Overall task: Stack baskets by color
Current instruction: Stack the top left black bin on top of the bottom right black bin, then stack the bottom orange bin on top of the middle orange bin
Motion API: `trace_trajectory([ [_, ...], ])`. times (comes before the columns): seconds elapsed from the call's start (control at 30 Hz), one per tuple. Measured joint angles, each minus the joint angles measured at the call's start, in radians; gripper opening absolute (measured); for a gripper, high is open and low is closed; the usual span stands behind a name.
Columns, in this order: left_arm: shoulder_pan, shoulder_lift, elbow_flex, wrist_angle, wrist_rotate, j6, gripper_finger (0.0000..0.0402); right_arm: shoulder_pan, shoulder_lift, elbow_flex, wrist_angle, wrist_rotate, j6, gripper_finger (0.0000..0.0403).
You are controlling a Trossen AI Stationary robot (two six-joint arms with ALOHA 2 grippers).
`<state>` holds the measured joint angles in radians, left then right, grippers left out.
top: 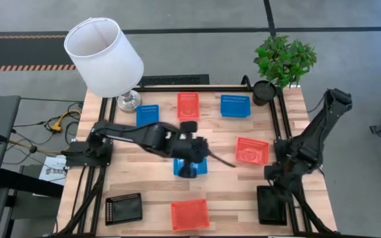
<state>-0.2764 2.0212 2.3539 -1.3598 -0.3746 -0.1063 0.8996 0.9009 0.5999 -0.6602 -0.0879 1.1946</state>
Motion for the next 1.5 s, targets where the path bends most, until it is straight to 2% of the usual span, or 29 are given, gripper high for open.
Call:
trace_trajectory([
  [0.17,-0.051,-0.007,-0.001,-0.129,-0.018,-0.093,0.0001,-0.095,0.016,0.000,-0.057,-0.049,-0.079,0.0000],
  [0.37,-0.112,-0.008,-0.001,-0.142,-0.072,-0.153,0.0000,-0.179,0.080,0.000,-0.064,-0.121,-0.197,0.0000],
  [0.53,-0.151,-0.030,-0.001,-0.143,-0.084,-0.190,0.0000,-0.231,0.143,0.000,-0.064,-0.122,-0.251,0.0000],
  [0.7,-0.203,-0.096,-0.029,-0.158,-0.115,-0.234,0.0000,-0.231,0.120,0.006,-0.030,-0.120,-0.253,0.0002],
  [0.8,-0.237,-0.195,-0.166,-0.126,-0.121,-0.323,0.0000,-0.213,0.081,0.048,-0.025,-0.096,-0.229,0.0001],
  [0.9,-0.270,-0.311,-0.395,-0.004,-0.104,-0.426,0.0000,-0.178,0.051,0.097,-0.005,0.010,-0.227,0.0001],
  [1.07,-0.302,-0.502,-0.832,0.374,0.013,-0.557,0.0000,-0.146,0.040,0.123,0.104,0.244,-0.245,0.0006],
  [1.17,-0.301,-0.552,-1.031,0.625,0.089,-0.590,0.0000,-0.160,0.063,0.123,0.156,0.287,-0.278,0.0007],
  [1.33,-0.295,-0.531,-1.188,0.883,0.152,-0.560,0.0000,-0.197,0.089,0.123,0.179,0.295,-0.287,0.0008],
  [1.5,-0.273,-0.440,-1.200,0.975,0.204,-0.494,0.0022,-0.202,0.086,0.123,0.179,0.294,-0.287,0.0008],
])
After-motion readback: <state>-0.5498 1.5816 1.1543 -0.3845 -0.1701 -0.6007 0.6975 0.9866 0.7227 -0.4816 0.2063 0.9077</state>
